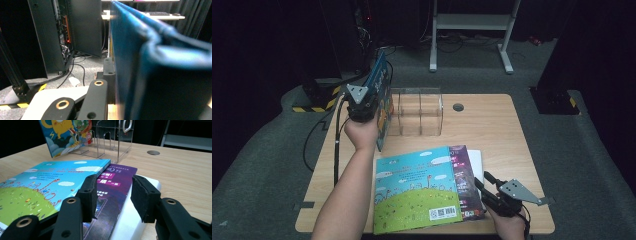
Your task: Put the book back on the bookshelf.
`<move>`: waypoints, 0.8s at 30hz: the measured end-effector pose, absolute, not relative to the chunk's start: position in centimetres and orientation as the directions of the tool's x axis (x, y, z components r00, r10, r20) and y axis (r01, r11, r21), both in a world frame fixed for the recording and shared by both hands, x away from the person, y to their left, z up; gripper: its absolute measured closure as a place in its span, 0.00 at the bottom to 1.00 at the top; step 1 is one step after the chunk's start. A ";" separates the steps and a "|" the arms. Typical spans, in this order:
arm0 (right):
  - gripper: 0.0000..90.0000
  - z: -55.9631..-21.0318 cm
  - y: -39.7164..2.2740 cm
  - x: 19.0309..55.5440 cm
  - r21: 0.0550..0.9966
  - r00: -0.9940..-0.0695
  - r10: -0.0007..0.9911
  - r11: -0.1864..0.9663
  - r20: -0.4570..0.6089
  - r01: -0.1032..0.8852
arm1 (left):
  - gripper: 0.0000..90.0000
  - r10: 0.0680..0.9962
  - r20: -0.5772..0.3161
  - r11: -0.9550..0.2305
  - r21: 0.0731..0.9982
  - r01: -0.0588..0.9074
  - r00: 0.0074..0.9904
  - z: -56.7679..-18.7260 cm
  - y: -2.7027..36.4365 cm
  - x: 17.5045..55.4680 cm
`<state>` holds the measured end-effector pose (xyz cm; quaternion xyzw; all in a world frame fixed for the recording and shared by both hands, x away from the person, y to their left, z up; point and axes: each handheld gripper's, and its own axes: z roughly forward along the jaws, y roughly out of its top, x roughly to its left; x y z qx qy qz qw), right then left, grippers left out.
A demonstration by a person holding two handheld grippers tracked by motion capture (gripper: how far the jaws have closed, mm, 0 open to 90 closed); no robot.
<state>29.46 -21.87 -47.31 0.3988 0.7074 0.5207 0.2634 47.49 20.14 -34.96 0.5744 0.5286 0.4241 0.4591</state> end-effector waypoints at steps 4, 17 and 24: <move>0.62 -47.3 -21.9 29.5 0.947 -0.545 0.837 0.141 0.042 0.289 | 0.93 0.998 0.006 -0.021 0.978 0.209 0.070 -35.4 20.0 47.6; 0.62 -47.3 -21.8 29.4 0.946 -0.544 0.838 0.144 0.040 0.290 | 0.92 0.999 -0.007 -0.004 0.980 0.200 0.052 -35.7 20.2 47.6; 0.61 -47.4 -21.7 29.4 0.946 -0.548 0.835 0.150 0.035 0.289 | 0.90 0.998 -0.032 0.021 0.979 0.203 0.051 -35.8 20.9 47.5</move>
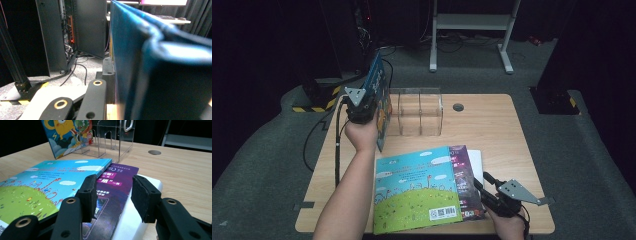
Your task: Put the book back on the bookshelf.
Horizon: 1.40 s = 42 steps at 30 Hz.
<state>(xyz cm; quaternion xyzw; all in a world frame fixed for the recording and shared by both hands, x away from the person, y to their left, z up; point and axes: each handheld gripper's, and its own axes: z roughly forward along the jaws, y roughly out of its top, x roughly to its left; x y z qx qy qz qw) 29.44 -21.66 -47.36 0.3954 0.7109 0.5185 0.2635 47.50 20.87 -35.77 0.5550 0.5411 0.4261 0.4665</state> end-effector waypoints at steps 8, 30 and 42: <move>0.61 -47.4 -21.6 29.4 0.944 -0.550 0.834 0.151 0.037 0.293 | 0.89 0.998 -0.029 0.016 0.979 0.205 0.060 -35.8 21.3 47.4; 0.61 -47.4 -21.5 29.4 0.944 -0.552 0.833 0.153 0.037 0.293 | 0.67 0.994 -0.031 0.008 0.976 0.217 0.102 -36.2 21.5 47.2; 0.61 -47.5 -21.2 29.4 0.943 -0.558 0.829 0.162 0.031 0.291 | 0.49 0.986 -0.059 0.013 0.960 0.278 0.156 -36.4 21.7 46.7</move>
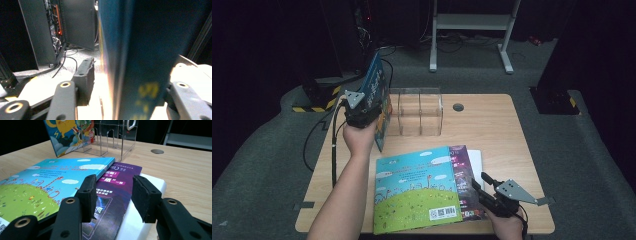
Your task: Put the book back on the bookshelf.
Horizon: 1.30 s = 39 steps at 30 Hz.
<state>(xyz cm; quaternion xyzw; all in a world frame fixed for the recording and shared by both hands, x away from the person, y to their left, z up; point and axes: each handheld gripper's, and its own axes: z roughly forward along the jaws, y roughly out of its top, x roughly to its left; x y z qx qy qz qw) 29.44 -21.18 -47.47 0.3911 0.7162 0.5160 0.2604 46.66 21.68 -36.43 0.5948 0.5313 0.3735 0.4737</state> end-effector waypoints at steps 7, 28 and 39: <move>0.60 -47.5 -21.0 29.5 0.942 -0.561 0.827 0.169 0.024 0.290 | 0.41 0.981 -0.057 0.004 0.962 0.274 0.186 -36.5 22.1 45.0; 0.60 -47.6 -21.0 29.5 0.938 -0.564 0.825 0.181 0.019 0.296 | 0.32 0.962 -0.071 -0.020 0.944 0.330 0.264 -38.0 24.1 42.0; 0.59 -47.7 -20.9 29.6 0.935 -0.568 0.823 0.193 0.011 0.298 | 0.29 0.959 -0.076 -0.033 0.927 0.375 0.273 -40.1 25.0 40.7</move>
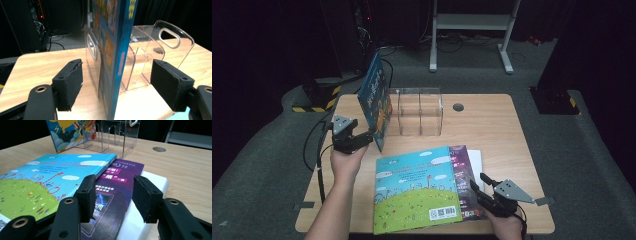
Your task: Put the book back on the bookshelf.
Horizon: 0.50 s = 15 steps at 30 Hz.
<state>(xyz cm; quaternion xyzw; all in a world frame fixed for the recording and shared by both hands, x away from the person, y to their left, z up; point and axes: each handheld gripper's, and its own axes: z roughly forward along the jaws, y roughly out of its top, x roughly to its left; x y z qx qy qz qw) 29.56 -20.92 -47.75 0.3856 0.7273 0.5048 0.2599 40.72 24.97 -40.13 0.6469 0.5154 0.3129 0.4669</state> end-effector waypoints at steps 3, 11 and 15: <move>0.59 -47.8 -20.9 29.6 0.935 -0.566 0.824 0.194 0.009 0.297 | 0.28 0.958 -0.078 -0.037 0.920 0.390 0.276 -40.7 25.0 40.6; 0.56 -47.8 -20.8 29.6 0.933 -0.569 0.823 0.197 0.011 0.303 | 0.28 0.953 -0.087 -0.055 0.892 0.449 0.289 -43.2 25.1 39.9; 0.56 -47.9 -20.8 29.6 0.931 -0.570 0.821 0.199 0.012 0.306 | 0.28 0.949 -0.096 -0.064 0.875 0.480 0.300 -44.8 25.2 39.2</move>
